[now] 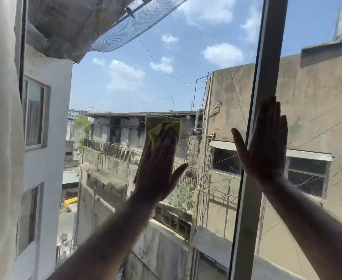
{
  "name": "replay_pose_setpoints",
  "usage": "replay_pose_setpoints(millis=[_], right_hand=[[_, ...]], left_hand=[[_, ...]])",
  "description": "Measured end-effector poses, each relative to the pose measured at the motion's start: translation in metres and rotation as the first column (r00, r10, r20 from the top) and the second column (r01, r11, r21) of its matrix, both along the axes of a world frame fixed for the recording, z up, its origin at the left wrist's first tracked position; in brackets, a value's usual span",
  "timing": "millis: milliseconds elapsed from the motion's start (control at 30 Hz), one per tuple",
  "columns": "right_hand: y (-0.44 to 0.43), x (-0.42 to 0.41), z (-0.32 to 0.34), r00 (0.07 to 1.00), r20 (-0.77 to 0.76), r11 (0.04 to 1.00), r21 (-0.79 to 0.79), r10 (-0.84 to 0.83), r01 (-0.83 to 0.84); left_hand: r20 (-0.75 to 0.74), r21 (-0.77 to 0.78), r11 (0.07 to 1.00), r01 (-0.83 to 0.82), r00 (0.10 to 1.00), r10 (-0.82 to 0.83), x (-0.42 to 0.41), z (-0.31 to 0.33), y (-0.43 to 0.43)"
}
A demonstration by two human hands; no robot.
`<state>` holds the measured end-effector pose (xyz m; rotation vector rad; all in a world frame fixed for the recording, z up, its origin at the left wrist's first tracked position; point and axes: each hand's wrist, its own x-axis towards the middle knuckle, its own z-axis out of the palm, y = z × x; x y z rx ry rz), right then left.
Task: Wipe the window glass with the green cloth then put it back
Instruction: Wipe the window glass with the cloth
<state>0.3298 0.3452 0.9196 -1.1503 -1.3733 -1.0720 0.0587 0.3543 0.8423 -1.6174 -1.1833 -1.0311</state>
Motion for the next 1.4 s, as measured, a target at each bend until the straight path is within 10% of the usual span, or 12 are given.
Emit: replay_pose_setpoints(millis=[267,533,800,1167,1400], right_hand=[[0.004,0.002,0.001,1.0,0.005,0.999,0.033,0.02,-0.02],[0.005,0.002,0.0,1.0,-0.001,0.999,0.033,0.008,-0.008],[0.007,0.003,0.0,0.999,-0.008,0.998,0.062,0.034,-0.033],[0.008,0.004,-0.001,0.999,-0.008,0.997,0.072,0.036,-0.035],[0.01,0.003,0.001,1.0,-0.003,0.996,0.081,0.029,-0.029]], left_hand=[[0.059,-0.002,0.997,-0.08,0.995,0.08,-0.001,0.125,-0.007],[0.051,-0.092,0.994,-0.063,0.996,0.068,0.005,0.052,-0.013],[0.128,-0.039,0.988,-0.151,0.98,0.154,0.012,0.134,-0.014],[-0.109,-0.119,0.985,-0.124,0.988,0.111,-0.038,-0.017,-0.018],[0.348,-0.034,0.999,-0.027,0.937,0.037,0.023,0.109,-0.004]])
